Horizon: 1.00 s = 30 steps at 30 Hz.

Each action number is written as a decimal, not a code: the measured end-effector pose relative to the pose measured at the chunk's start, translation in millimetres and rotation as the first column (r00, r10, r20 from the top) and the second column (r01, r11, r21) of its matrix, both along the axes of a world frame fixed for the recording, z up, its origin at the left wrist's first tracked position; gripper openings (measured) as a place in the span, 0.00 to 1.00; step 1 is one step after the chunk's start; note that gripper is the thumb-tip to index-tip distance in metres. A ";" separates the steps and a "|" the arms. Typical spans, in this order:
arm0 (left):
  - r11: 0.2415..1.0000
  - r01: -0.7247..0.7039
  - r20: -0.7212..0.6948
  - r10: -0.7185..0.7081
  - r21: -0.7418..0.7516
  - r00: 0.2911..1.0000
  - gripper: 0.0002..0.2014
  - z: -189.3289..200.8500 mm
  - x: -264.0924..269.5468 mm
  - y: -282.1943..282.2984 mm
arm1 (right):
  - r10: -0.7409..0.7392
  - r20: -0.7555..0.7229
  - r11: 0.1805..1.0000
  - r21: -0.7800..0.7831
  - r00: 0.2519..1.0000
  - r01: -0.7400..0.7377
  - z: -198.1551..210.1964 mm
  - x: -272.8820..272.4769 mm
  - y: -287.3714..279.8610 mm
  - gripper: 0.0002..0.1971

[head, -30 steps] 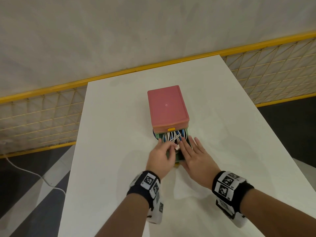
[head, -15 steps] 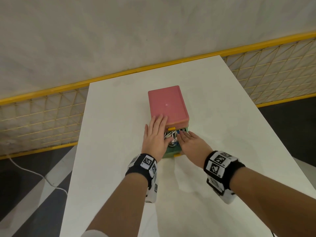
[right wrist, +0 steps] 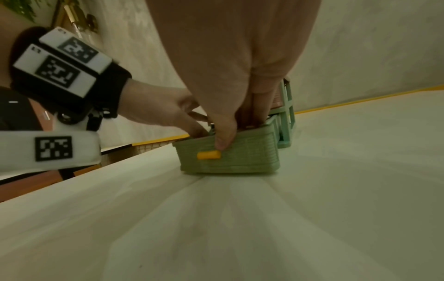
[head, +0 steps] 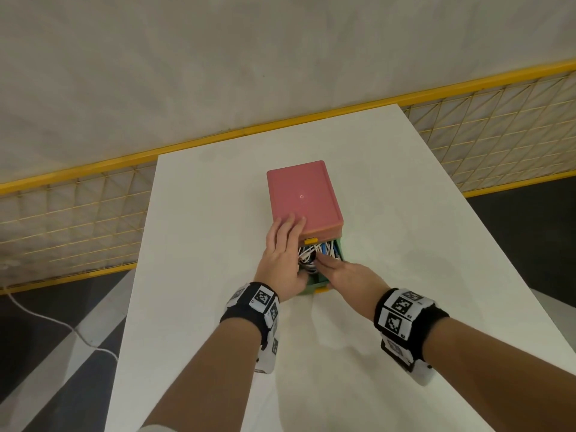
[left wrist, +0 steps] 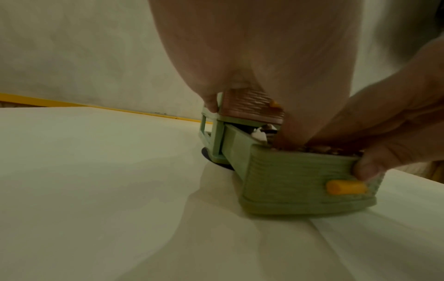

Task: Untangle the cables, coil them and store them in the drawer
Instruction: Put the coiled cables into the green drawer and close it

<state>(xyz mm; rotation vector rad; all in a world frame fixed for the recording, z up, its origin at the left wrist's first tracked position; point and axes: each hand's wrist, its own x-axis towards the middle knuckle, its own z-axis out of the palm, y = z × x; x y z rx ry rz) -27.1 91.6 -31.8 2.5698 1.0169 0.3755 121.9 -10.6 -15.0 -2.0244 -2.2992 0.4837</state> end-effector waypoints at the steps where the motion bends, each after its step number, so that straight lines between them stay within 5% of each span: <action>1: 1.000 -0.006 0.017 0.007 -0.020 1.000 0.48 1.5 -0.1 -1.1 | 0.001 0.006 1.000 -0.021 1.000 -0.001 2.2 -0.8 -0.3 0.28; 16: 1.000 -0.009 0.059 0.010 -0.016 0.998 0.37 2.9 3.0 -4.9 | -0.016 0.206 0.997 0.076 0.978 0.001 -16.4 -2.7 17.2 0.19; 22: 1.000 -0.001 0.046 0.001 0.003 0.999 0.38 1.8 2.7 -4.0 | -0.092 0.129 0.995 0.061 0.987 0.085 0.7 -7.7 22.7 0.15; 26: 1.000 0.006 0.043 -0.005 -0.009 0.999 0.38 4.5 1.9 -4.7 | -0.167 -0.005 0.975 0.150 0.986 0.166 1.0 -6.3 19.5 0.28; 30: 0.999 0.000 0.051 0.003 -0.054 0.999 0.37 6.6 1.7 -4.4 | -0.149 0.155 0.978 0.166 0.977 0.123 -4.8 -17.4 21.7 0.29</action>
